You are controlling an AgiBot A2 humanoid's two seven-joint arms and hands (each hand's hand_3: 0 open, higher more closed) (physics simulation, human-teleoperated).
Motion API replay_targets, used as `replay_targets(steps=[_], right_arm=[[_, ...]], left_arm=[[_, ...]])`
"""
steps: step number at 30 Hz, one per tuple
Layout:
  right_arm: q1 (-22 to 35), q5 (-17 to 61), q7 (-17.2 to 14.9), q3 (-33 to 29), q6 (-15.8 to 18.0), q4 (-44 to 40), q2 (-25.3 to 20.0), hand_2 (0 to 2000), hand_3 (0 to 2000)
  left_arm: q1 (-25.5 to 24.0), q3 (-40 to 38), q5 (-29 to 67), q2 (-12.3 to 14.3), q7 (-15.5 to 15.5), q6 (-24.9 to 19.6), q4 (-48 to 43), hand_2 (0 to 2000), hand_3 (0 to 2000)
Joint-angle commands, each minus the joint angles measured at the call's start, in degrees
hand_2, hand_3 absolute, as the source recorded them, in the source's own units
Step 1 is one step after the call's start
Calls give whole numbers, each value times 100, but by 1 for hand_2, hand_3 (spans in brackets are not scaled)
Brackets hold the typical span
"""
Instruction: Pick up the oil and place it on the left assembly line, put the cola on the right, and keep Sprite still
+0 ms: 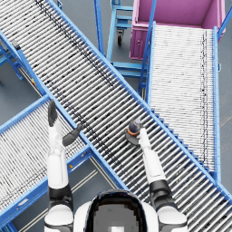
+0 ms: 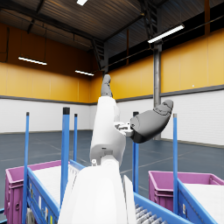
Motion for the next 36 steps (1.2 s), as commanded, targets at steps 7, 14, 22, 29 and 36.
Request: replay_targets(steps=[7,14,22,29,36], right_arm=[[102,4,-24,-943,428,2799,-51,2000,2000],[1392,-4,-56,-1852,914,2683,-24,2000,2000],[2589,-5,-61,-3164,871,366,400,2000,2000],[4329,-9,-44,-3344,366,-2111,936,0,693],[4132,-14,-30,-2889,157,-268,906,0,0]], left_arm=[[27,26,0,29,0,0,-163,0,0],[21,40,0,56,0,0,-378,0,0],[-26,130,0,93,0,0,-457,0,0],[22,166,0,117,0,0,-544,0,0],[-73,122,-1,144,0,0,-581,0,0]])
